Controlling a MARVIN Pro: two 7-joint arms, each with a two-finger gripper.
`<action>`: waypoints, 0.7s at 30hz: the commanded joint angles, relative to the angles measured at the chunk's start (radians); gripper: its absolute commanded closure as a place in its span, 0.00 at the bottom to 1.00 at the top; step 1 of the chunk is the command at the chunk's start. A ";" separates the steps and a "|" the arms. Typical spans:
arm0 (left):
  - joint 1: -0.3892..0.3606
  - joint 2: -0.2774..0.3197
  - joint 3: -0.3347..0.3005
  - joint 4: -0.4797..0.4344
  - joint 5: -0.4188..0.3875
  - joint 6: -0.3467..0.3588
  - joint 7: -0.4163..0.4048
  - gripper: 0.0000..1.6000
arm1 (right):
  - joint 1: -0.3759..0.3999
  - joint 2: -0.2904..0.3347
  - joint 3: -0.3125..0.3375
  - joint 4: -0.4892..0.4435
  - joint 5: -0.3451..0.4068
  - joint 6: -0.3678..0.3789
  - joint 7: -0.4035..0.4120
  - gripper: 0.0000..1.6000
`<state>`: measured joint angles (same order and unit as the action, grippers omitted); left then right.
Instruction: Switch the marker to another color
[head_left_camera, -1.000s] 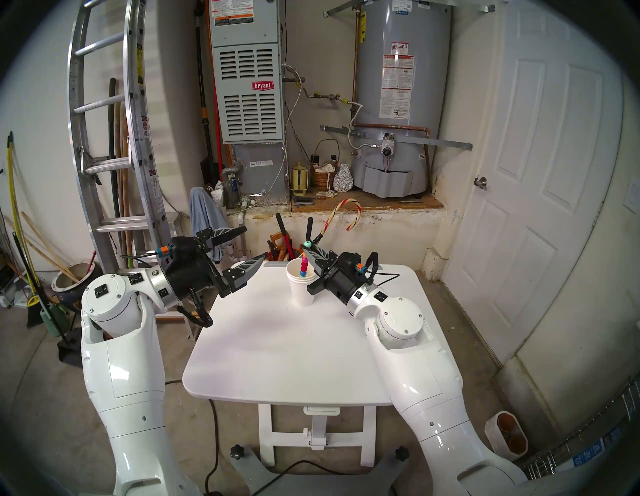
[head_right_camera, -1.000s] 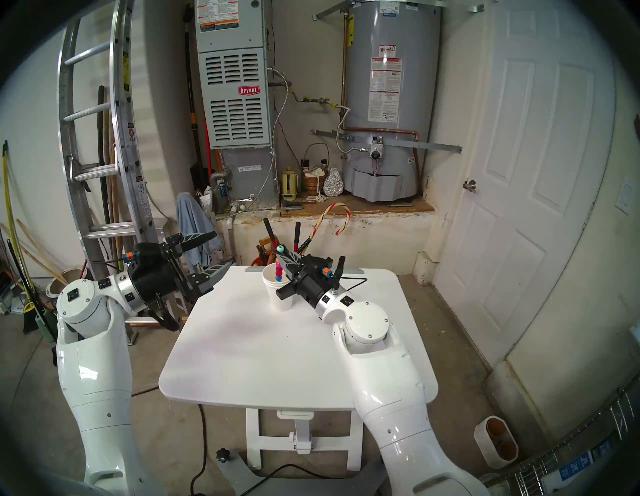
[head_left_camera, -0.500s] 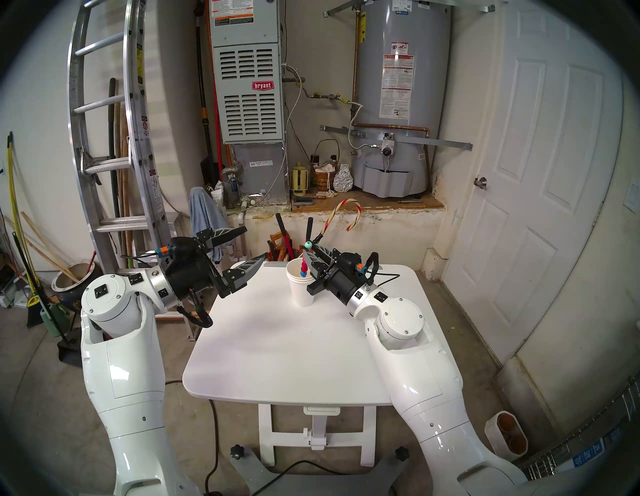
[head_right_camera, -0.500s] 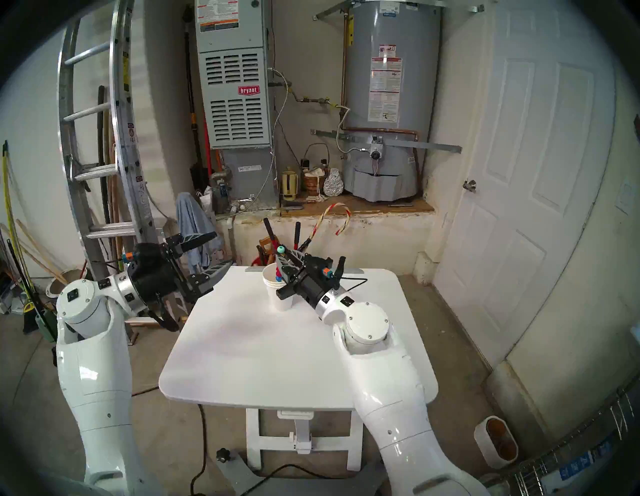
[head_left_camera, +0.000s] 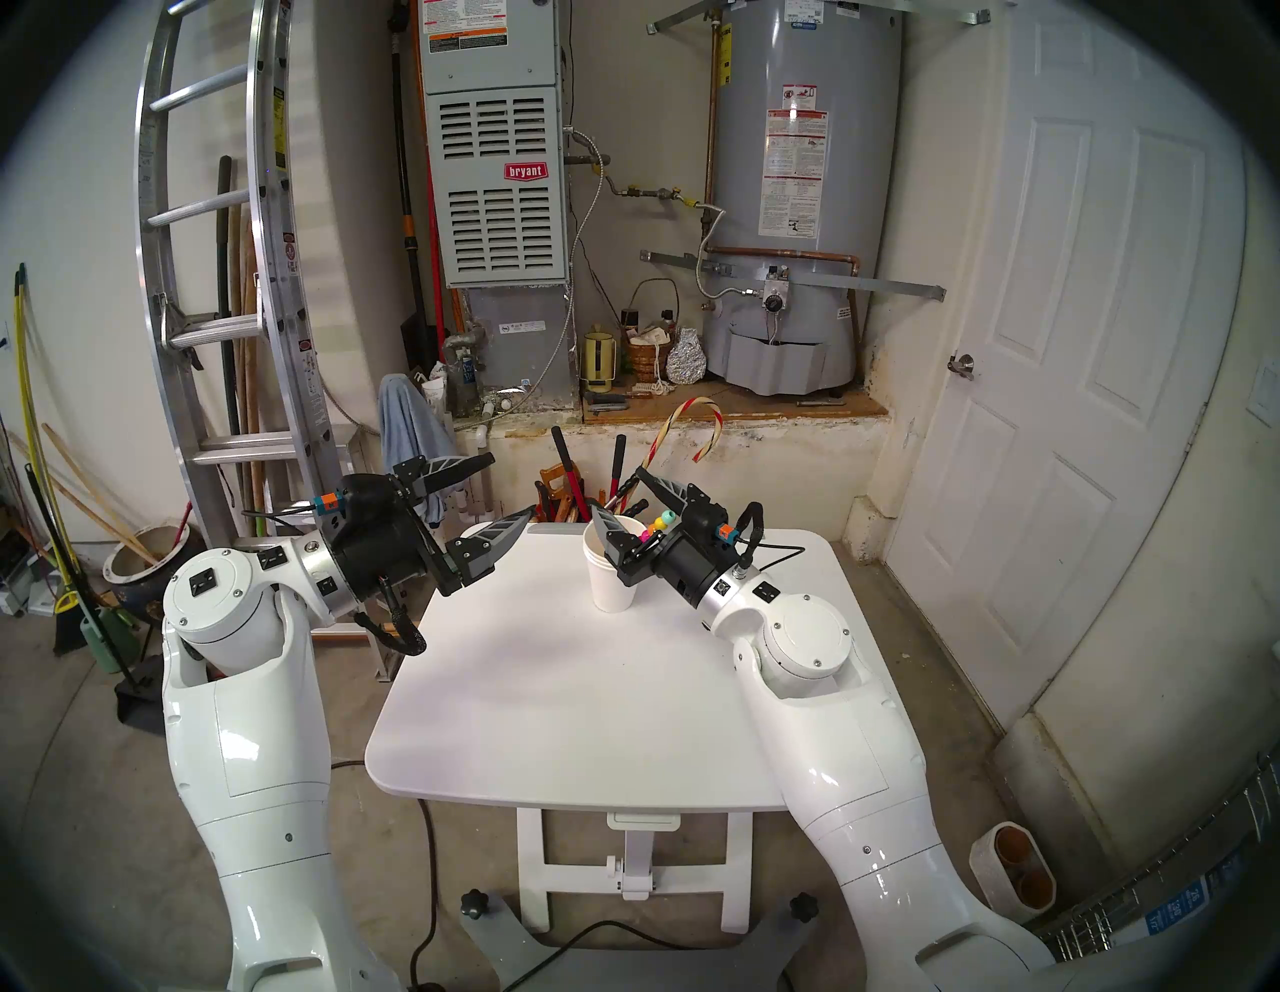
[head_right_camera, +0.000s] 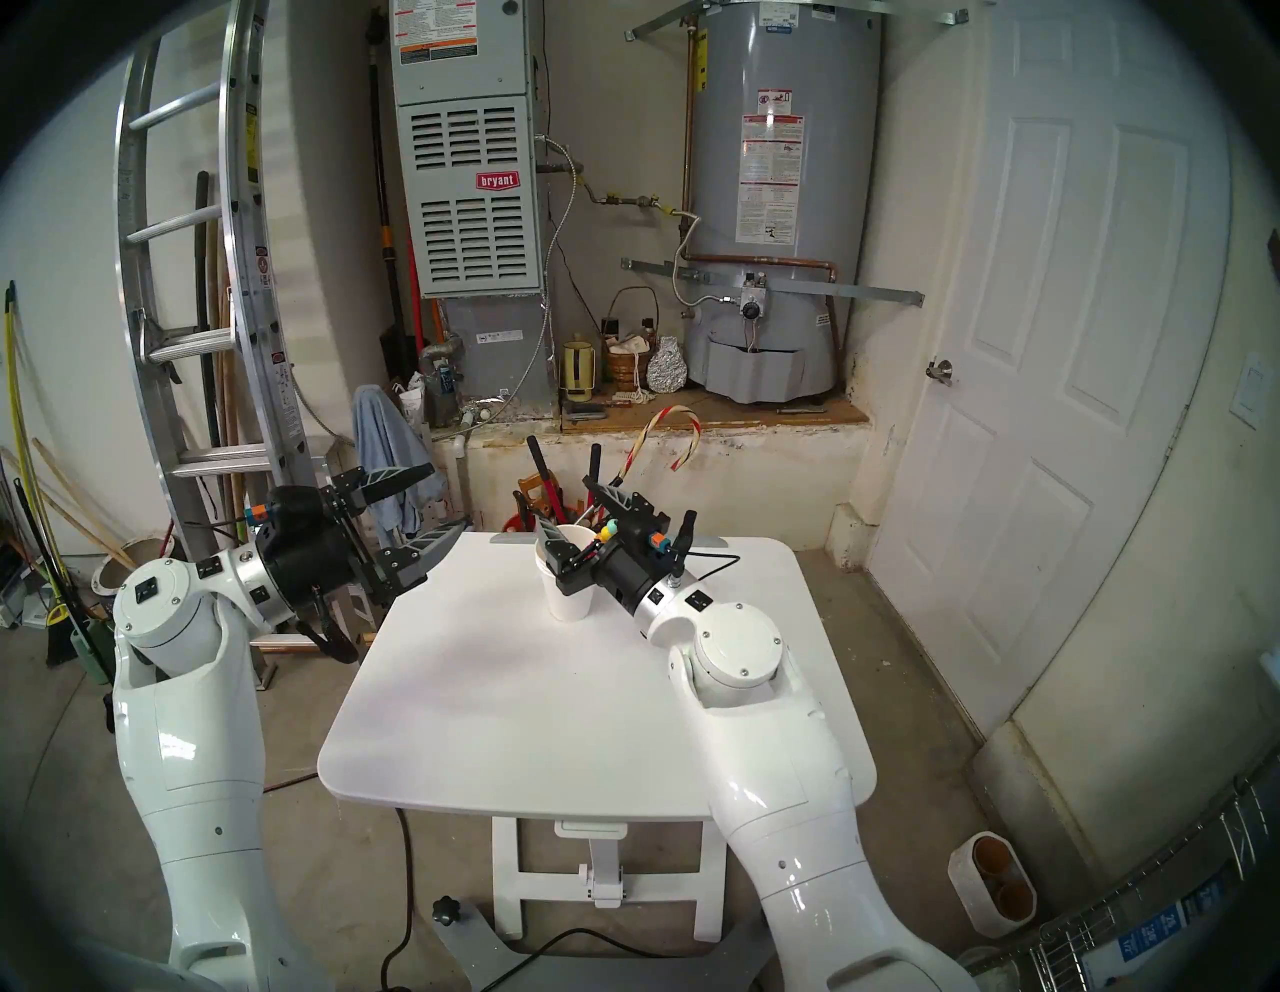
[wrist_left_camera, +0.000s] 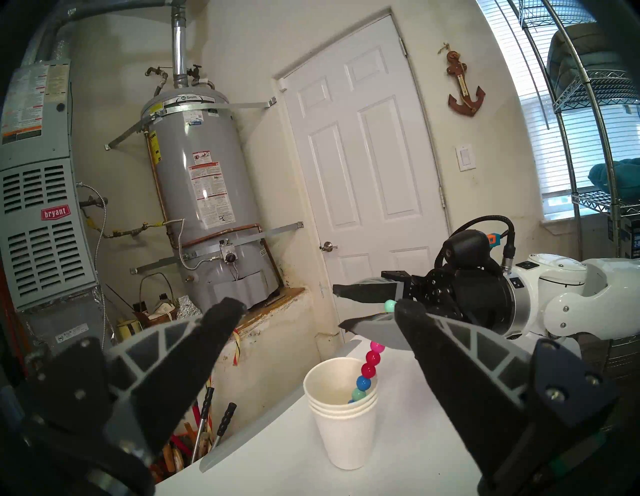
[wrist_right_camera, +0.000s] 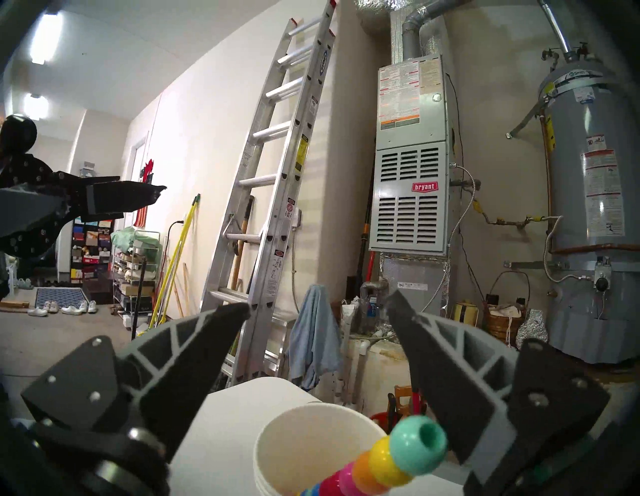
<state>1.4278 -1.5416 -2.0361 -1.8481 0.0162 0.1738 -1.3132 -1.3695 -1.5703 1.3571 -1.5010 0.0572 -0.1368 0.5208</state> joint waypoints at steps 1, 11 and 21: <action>-0.009 -0.002 0.002 -0.013 -0.004 -0.002 0.001 0.00 | 0.015 -0.011 0.001 -0.024 0.008 0.004 -0.001 0.00; -0.009 -0.003 0.000 -0.013 -0.007 -0.003 0.000 0.00 | 0.033 -0.023 0.023 -0.030 0.016 -0.014 -0.018 0.00; -0.012 -0.005 -0.009 -0.013 -0.012 -0.003 0.002 0.00 | 0.053 -0.033 0.087 -0.088 0.063 -0.043 -0.039 0.00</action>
<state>1.4275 -1.5433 -2.0378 -1.8480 0.0154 0.1736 -1.3144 -1.3546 -1.5831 1.4090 -1.5213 0.0775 -0.1481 0.4892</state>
